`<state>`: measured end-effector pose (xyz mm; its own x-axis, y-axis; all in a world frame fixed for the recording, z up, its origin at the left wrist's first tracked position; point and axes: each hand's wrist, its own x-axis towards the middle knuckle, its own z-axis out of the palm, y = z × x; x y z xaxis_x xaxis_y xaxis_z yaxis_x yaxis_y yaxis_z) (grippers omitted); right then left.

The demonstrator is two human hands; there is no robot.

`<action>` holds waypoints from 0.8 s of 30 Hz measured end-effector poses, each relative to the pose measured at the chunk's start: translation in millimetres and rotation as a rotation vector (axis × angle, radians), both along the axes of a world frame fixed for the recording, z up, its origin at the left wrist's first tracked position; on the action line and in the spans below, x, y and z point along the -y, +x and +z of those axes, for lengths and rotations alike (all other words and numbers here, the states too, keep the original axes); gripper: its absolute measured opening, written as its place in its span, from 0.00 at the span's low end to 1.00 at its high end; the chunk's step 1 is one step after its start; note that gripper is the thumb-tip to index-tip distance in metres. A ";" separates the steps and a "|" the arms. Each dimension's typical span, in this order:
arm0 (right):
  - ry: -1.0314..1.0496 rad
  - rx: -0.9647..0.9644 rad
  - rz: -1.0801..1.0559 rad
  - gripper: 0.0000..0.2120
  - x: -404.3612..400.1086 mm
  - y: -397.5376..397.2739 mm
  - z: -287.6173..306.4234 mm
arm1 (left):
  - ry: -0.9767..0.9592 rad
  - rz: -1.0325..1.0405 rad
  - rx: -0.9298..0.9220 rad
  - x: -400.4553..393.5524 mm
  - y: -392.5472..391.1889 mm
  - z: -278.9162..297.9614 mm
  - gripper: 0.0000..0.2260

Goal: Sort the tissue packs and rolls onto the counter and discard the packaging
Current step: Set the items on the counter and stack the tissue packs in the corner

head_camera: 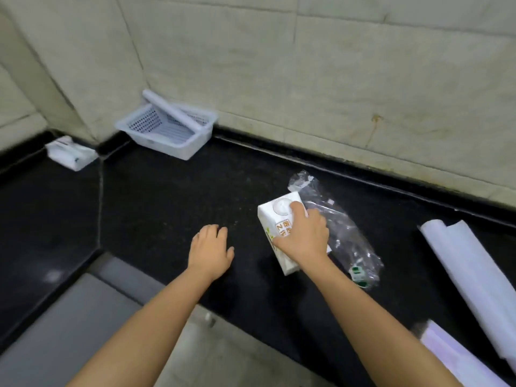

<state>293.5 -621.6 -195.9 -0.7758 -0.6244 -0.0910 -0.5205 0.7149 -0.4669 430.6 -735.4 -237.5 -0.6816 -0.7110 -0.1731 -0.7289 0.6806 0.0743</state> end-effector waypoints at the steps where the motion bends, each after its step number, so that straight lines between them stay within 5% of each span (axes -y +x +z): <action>1: 0.013 0.005 0.025 0.32 16.9 19.6 -0.6 | -0.004 0.015 0.000 14.2 19.7 2.8 0.24; 13: 0.133 0.029 0.304 0.31 234.0 196.5 -28.6 | 0.052 0.360 0.039 188.2 262.3 -8.4 0.22; 24: 0.089 0.048 0.395 0.34 428.2 182.4 -30.7 | 0.007 0.383 0.057 369.7 261.6 -17.2 0.24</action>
<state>475.9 -1049.8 -226.6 -0.4712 -0.8617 -0.1884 -0.7422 0.5027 -0.4431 692.2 -1105.0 -254.7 -0.3561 -0.9109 -0.2086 -0.9332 0.3580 0.0299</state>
